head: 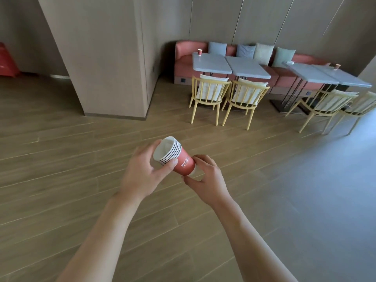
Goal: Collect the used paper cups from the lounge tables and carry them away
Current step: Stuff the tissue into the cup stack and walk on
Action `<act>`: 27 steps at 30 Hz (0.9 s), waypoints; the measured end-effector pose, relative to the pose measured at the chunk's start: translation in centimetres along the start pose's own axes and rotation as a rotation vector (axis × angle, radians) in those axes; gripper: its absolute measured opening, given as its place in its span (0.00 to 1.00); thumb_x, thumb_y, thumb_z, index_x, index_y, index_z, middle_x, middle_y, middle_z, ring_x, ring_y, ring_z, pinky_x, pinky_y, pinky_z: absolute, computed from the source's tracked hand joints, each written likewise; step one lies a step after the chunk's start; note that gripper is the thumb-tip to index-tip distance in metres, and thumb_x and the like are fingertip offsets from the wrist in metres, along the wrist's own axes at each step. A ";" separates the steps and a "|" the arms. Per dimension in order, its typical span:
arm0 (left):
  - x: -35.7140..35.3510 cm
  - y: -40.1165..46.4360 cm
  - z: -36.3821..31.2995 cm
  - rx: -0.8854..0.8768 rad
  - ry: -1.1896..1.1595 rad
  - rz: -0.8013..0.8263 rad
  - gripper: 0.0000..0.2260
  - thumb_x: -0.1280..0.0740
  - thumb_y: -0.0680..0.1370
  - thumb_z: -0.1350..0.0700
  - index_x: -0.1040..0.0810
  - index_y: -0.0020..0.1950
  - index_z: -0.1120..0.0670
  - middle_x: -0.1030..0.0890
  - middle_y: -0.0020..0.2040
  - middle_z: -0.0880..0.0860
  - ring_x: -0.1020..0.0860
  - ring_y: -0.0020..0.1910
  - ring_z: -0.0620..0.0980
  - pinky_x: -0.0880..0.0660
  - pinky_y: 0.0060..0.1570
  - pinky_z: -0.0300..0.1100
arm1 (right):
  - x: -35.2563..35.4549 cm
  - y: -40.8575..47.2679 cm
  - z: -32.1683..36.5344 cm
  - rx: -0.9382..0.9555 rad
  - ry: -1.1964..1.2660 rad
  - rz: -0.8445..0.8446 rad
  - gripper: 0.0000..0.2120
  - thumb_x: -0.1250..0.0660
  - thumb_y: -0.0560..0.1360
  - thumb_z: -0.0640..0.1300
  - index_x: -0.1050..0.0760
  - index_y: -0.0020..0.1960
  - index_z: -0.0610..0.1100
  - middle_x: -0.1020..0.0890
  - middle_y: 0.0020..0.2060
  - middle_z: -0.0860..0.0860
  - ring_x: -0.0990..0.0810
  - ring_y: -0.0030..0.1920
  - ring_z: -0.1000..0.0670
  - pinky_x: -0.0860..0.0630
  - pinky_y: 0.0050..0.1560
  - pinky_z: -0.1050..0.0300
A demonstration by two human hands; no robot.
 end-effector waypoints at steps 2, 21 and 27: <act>-2.0 2.0 -0.4 -0.002 0.015 0.002 0.23 0.28 0.75 0.35 0.24 0.68 0.39 0.23 0.59 0.26 0.28 0.62 0.31 0.37 0.59 0.21 | 1.2 1.6 -2.0 0.004 0.013 -0.004 0.21 0.20 0.68 0.44 0.17 0.61 0.47 0.20 0.58 0.55 0.20 0.59 0.49 0.24 0.63 0.45; -16.3 16.4 1.8 -0.010 0.004 0.193 0.30 0.26 0.73 0.38 0.22 0.71 0.52 0.19 0.64 0.46 0.23 0.66 0.47 0.26 0.68 0.48 | 4.9 10.7 -15.5 -0.190 -0.038 -0.090 0.22 0.19 0.69 0.45 0.17 0.62 0.45 0.19 0.57 0.54 0.21 0.58 0.49 0.24 0.62 0.45; -19.4 24.3 5.8 -0.021 -0.070 0.255 0.31 0.27 0.73 0.35 0.21 0.71 0.52 0.19 0.62 0.45 0.22 0.65 0.48 0.25 0.66 0.54 | 4.1 16.8 -18.4 -0.276 -0.127 -0.135 0.25 0.19 0.68 0.50 0.18 0.64 0.47 0.20 0.58 0.57 0.23 0.61 0.52 0.25 0.63 0.45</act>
Point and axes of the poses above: each hand's wrist, its own y-axis towards the middle knuckle, its own x-axis out of the back of the hand, z = x × y, the point moved 3 cm from there along y, towards the middle knuckle
